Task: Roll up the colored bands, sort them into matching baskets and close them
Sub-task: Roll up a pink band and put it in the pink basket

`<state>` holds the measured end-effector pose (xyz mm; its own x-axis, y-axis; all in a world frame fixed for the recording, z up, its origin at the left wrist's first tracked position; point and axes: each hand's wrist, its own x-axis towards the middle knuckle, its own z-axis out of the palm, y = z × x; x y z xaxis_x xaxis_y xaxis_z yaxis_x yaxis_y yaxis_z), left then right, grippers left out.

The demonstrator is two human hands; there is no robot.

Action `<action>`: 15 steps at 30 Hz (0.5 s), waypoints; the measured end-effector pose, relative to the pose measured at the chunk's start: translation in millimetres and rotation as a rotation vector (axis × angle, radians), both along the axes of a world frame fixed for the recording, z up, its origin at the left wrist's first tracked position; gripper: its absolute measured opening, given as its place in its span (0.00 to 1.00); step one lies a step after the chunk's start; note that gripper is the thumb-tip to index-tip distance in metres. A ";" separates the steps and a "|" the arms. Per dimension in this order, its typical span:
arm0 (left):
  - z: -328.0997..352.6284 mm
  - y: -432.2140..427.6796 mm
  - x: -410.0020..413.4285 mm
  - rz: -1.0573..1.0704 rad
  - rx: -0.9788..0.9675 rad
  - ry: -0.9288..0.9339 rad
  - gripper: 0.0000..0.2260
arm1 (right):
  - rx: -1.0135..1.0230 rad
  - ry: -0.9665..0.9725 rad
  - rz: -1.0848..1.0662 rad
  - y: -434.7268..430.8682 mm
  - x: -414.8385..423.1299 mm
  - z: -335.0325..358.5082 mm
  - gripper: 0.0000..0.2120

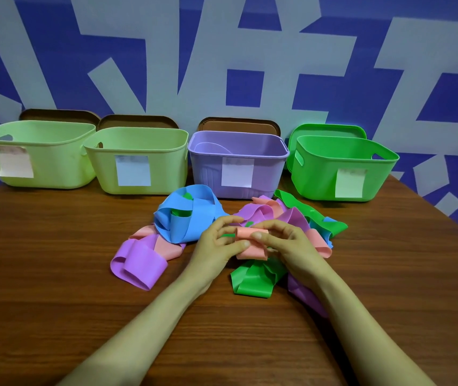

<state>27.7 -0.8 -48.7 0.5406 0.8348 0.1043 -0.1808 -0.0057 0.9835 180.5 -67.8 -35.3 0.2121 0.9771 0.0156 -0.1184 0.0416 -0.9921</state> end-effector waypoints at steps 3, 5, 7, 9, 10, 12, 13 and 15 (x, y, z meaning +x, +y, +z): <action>-1.1 -2.0 1.7 -0.013 -0.037 0.046 0.11 | -0.002 0.002 0.009 0.6 1.2 -1.7 0.13; -1.2 -1.8 1.3 -0.017 -0.032 0.045 0.10 | 0.005 -0.011 -0.004 0.5 0.8 -1.2 0.12; -0.8 -1.2 0.8 -0.015 -0.017 0.032 0.11 | 0.021 -0.016 -0.020 0.8 0.9 -1.2 0.13; 0.0 -1.7 0.7 -0.008 0.003 0.029 0.11 | 0.029 -0.005 -0.023 0.7 0.5 -0.8 0.13; 0.1 -1.6 0.8 -0.004 0.010 0.030 0.11 | 0.030 -0.005 -0.026 0.8 0.6 -0.7 0.13; -0.1 -1.1 0.5 -0.011 0.011 0.026 0.09 | 0.031 -0.007 -0.028 0.0 1.5 0.7 0.13; -0.2 -0.8 0.1 -0.018 0.004 0.020 0.08 | 0.031 -0.007 -0.027 -0.6 2.4 1.1 0.13; 0.5 -0.8 -0.2 -0.022 -0.021 0.006 0.05 | 0.031 -0.017 -0.016 -0.6 3.3 0.4 0.13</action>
<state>27.6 -1.6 -48.2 0.5591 0.8249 0.0835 -0.1751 0.0190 0.9844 183.7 -68.4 -34.9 0.2274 0.9725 0.0499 -0.1006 0.0745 -0.9921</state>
